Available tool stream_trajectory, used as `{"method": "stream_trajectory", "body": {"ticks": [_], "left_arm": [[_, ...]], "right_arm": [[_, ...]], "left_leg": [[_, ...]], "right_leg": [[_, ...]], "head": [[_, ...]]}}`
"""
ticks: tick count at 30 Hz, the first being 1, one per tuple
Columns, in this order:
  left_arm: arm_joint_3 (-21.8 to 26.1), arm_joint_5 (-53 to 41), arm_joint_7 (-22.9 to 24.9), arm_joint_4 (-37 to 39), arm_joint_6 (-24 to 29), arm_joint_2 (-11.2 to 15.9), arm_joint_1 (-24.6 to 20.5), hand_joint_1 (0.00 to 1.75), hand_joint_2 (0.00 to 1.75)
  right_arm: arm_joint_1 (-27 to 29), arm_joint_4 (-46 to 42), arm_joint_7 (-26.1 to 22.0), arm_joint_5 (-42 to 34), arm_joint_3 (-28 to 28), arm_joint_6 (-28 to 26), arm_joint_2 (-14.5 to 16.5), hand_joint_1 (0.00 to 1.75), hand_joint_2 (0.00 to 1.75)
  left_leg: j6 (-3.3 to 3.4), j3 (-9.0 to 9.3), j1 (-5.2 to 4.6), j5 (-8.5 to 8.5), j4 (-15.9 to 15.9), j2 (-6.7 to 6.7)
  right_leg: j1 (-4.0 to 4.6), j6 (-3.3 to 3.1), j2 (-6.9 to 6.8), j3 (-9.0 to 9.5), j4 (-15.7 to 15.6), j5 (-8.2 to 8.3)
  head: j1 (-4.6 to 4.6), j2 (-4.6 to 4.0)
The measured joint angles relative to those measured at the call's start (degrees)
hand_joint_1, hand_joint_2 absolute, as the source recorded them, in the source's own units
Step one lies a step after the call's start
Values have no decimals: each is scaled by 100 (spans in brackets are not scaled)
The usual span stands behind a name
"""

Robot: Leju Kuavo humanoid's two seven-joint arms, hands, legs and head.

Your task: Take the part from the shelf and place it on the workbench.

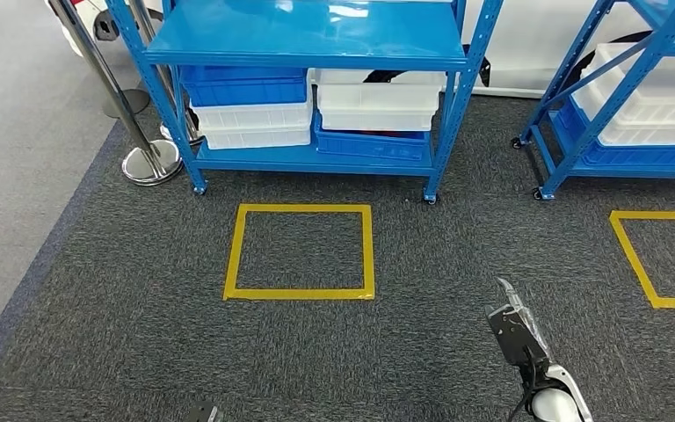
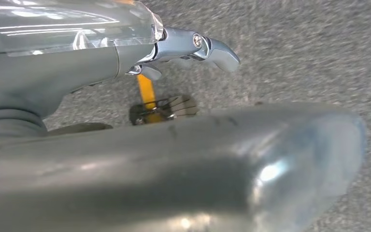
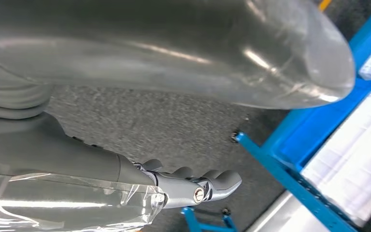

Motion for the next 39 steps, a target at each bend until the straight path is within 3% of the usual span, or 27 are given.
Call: {"method": "stream_trajectory", "body": {"ticks": [1, 2, 4, 5, 6, 8, 10, 12, 15, 18, 21, 23, 26, 27, 28, 29, 31, 32, 34, 36, 39], "left_arm": [[0, -1, 7, 0, 2, 0, 4, 0, 0], [0, -9, 13, 0, 12, 1, 6, 0, 0], [-1, -43, 15, 0, 41, -1, 2, 0, 0], [-2, -60, 14, 0, 54, -2, 0, 0, 0], [-2, -75, 17, 0, 59, -1, -1, 0, 0], [-2, -98, 34, 0, 61, 2, 0, 0, 0], [-2, -113, 48, 0, 61, 4, -1, 0, 0], [-2, -116, 55, 0, 61, 4, -2, 0, 0], [-3, -118, 65, 0, 60, 6, -2, 0, 0], [-4, -122, 75, 0, 60, 17, 0, 0, 0], [-4, -126, 79, 0, 57, 25, -1, 0, 0], [-4, -127, 78, 0, 50, 19, -9, 0, 0], [-4, -123, 76, 0, 44, 10, -22, 0, 0], [-4, -122, 76, 0, 42, 7, -17, 0, 0], [-4, -122, 74, 0, 39, 5, -11, 0, 0], [-4, -121, 69, 0, 36, 4, -5, 0, 0], [-4, -121, 57, 0, 31, 5, 1, 0, 0], [-3, -121, 51, 0, 31, 8, -1, 0, 0], [-3, -121, 35, 0, 33, 14, 4, 0, 0], [-3, -121, 26, 0, 36, 14, 28, 0, 0], [-4, -121, 25, 0, 40, 15, 49, 0, 0]], "right_arm": [[-2, 5, 2, 1, 1, 3, 0, 0, 0], [-13, 8, -1, 1, 5, 10, 1, 0, 0], [-48, 15, -27, 1, 20, 25, 0, 0, 0], [-64, 21, -44, 1, 28, 28, -2, 0, 0], [-71, 28, -59, 11, 36, 22, -6, 0, 0], [-76, 40, -60, 51, 51, -5, -24, 0, 0], [-82, 48, -53, 91, 67, -25, -42, 0, 0], [-81, 55, -51, 108, 84, -28, -48, 0, 0], [-76, 61, -33, 140, 108, -48, -53, 0, 0], [-48, 56, 13, 225, 137, -87, -64, 0, 0], [-5, 9, 44, 287, 181, -108, -66, 0, 0], [-1, -33, 57, 324, 199, -113, -74, 0, 0], [-5, -30, 83, 356, 212, -107, -99, 0, 0], [-1, -18, 86, 368, 217, -102, -105, 0, 0], [2, -7, 87, 380, 224, -98, -110, 0, 0], [3, 2, 87, 390, 231, -97, -115, 0, 0], [2, 13, 89, 407, 242, -98, -121, 0, 0], [3, 20, 87, 413, 249, -101, -123, 0, 0], [14, 36, 90, 426, 265, -104, -125, 0, 0], [15, 39, 91, 434, 287, -105, -125, 0, 0], [-4, 39, 87, 435, 309, -103, -122, 0, 0]], "left_leg": [[-36, -75, 16, 34, 43, 4], [-74, -152, 25, 49, 105, 6], [-150, -272, 20, 58, 244, 12], [-186, -311, 14, 65, 285, 16], [-203, -335, 14, 60, 305, 20], [-167, -355, 19, 27, 296, 20], [-66, -359, 24, 54, 279, 13], [-7, -357, 28, 137, 259, 8], [-85, -359, 42, 202, 255, 4], [-135, -400, 32, 193, 296, -13], [-87, -340, 40, 223, 157, -23], [-67, -196, 84, 327, -87, -41], [-81, -166, 106, 391, -182, -110], [-91, -197, 110, 384, -151, -150], [-109, -234, 119, 372, -106, -194], [-137, -276, 137, 354, -42, -243], [-227, -379, 181, 297, 132, -348], [-279, -437, 185, 263, 237, -397], [-364, -524, 175, 234, 351, -481], [-417, -563, 183, 254, 354, -534], [-442, -669, 192, 74, 594, -362]], "right_leg": [[-26, 30, -7, 246, -253, 130], [-41, 58, -13, 556, -642, 137], [-31, 8, -13, 996, -1292, -48], [-13, -49, -8, 1069, -1440, -147], [-1, -116, -5, 1062, -1476, -177], [8, -184, -10, 1052, -1495, -157], [22, -227, -11, 1050, -1500, -130], [38, -259, -10, 1041, -1498, -110], [50, -275, -12, 1019, -1492, -92], [19, -246, -22, 1006, -1492, -82], [20, -199, -47, 1058, -1566, -74], [32, -162, -45, 1052, -1486, -187], [14, -92, -25, 626, -629, -662], [-1, -57, -25, 483, -371, -738], [-21, -20, -24, 422, -285, -706], [-44, 18, -21, 469, -408, -573], [-90, 84, 76, 753, -993, -250], [-98, 65, 162, 854, -1218, -166], [-74, -58, 258, 877, -1298, -174], [-56, -194, 182, 860, -1286, -154], [-47, -295, 63, 842, -1299, -112]], "head": [[0, 0], [1, 1], [-1, 1], [-2, 1], [-3, 0], [-3, -1], [-3, -1], [-3, -1], [-3, 0], [-3, 1], [-3, -1], [-3, 1], [-2, 0], [-2, -1], [-2, 0], [-2, 0], [-2, -1], [-2, 0], [-8, 1], [-15, 1], [-16, 0]]}}
